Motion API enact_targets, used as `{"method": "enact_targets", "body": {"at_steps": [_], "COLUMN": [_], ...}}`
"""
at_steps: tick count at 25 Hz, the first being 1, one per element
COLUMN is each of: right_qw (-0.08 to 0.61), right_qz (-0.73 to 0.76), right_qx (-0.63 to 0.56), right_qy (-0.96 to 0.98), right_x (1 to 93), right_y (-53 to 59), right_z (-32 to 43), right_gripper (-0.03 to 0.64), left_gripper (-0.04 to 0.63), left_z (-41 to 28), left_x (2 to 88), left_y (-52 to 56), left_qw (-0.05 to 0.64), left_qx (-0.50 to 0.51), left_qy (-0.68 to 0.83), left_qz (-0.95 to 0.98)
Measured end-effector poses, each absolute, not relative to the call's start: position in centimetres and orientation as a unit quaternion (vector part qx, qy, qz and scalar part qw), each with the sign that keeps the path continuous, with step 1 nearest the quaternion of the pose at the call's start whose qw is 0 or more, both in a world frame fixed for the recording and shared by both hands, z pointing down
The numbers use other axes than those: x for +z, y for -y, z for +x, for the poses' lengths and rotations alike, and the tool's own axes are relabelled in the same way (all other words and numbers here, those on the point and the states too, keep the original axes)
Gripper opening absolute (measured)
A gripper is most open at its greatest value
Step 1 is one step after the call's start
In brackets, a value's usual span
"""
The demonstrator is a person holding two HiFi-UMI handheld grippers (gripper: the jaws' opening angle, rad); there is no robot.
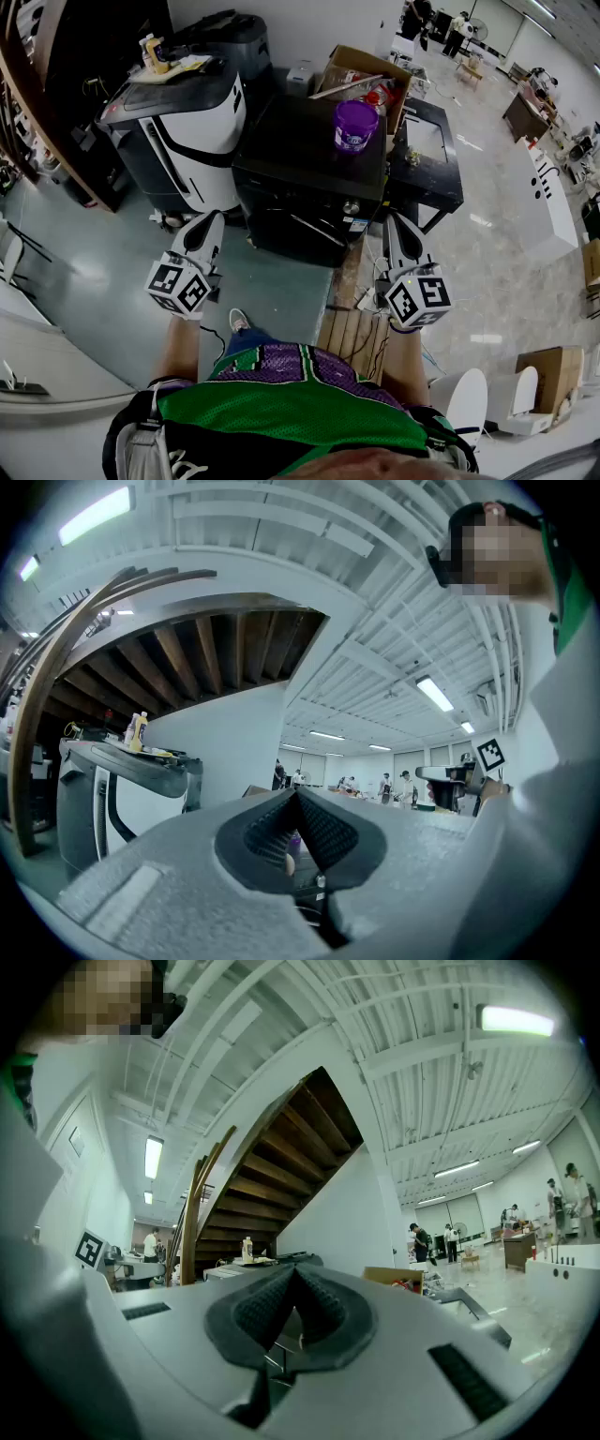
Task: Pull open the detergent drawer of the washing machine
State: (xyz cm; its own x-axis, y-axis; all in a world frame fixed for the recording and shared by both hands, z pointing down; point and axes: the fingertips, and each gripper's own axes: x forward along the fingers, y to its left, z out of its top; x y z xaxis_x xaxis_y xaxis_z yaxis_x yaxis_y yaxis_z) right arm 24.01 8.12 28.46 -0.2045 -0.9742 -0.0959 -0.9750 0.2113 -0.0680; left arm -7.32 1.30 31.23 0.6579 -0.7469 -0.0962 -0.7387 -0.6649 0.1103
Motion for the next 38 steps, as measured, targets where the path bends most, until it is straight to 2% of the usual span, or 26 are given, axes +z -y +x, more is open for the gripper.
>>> {"method": "enact_targets", "body": {"at_steps": [28,38], "right_qw": [0.046,0.069], "right_qz": [-0.601,-0.599], "right_qx": [0.019,0.000], "right_qy": [-0.798,-0.798], "right_x": [28.6,27.9], "right_y": [-7.0,1.1], "right_z": [24.5,22.0], "right_gripper": [0.000,0.000], "left_gripper": [0.015,0.015], "left_z": [-4.7,-7.3], "left_x": [32.7,33.3], "left_y": [-1.3,6.9], "left_qw": [0.064,0.080], "left_qx": [-0.059,-0.059], "left_qy": [0.413,0.420], "left_qz": [0.906,0.902]}}
